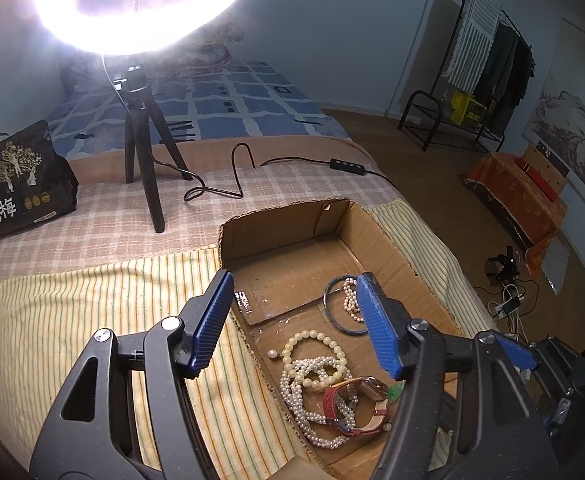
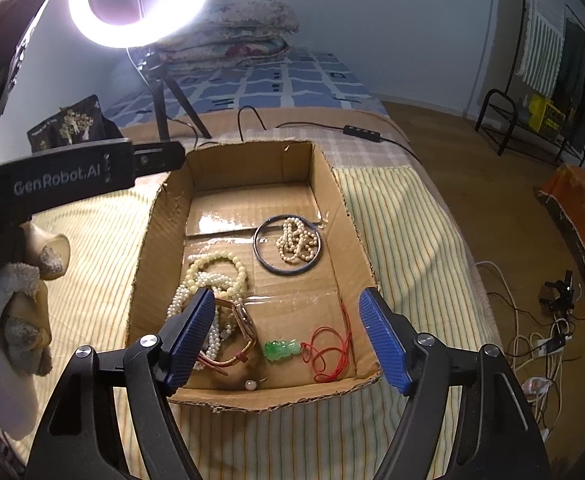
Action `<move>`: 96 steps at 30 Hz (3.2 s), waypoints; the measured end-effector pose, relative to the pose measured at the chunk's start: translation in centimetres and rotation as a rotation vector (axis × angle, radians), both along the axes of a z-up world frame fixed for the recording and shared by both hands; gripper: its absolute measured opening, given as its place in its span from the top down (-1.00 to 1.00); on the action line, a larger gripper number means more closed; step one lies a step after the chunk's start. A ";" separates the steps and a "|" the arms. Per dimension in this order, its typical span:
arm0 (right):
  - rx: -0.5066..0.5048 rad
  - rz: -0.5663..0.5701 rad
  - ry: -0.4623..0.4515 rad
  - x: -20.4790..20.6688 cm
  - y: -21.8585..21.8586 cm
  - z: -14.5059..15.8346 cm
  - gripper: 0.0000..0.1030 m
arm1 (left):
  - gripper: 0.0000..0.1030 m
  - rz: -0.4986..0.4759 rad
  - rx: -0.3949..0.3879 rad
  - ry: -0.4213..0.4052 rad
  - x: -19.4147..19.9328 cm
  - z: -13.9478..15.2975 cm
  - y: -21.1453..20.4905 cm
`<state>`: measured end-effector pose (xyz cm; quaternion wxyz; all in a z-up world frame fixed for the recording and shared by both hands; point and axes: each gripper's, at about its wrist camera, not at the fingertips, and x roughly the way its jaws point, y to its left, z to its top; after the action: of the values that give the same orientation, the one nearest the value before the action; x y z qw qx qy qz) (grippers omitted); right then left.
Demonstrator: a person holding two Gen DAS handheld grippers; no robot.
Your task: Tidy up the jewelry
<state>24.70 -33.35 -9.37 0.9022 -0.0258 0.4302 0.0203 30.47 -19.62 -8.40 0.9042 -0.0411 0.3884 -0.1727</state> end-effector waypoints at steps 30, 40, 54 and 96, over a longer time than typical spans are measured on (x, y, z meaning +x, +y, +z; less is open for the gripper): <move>-0.065 -0.062 -0.209 -4.4 2.2 6.9 -0.55 | -0.48 0.036 0.054 -0.203 -8.6 7.5 6.9; -0.088 -0.063 -0.256 -7.0 3.2 8.3 -0.58 | -0.63 0.029 0.077 -0.233 -12.8 8.4 8.9; -0.043 -0.115 -0.281 -8.8 2.0 9.1 -0.61 | -0.94 0.022 0.097 -0.255 -16.2 8.9 9.2; -0.069 -0.134 -0.288 -9.5 1.2 8.5 -0.63 | -1.00 0.013 0.147 -0.266 -18.1 8.8 7.8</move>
<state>15.17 -32.10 -0.89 0.9524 -0.0308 0.2974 -0.0585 12.39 -11.87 0.44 0.9493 0.0459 0.2767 -0.1420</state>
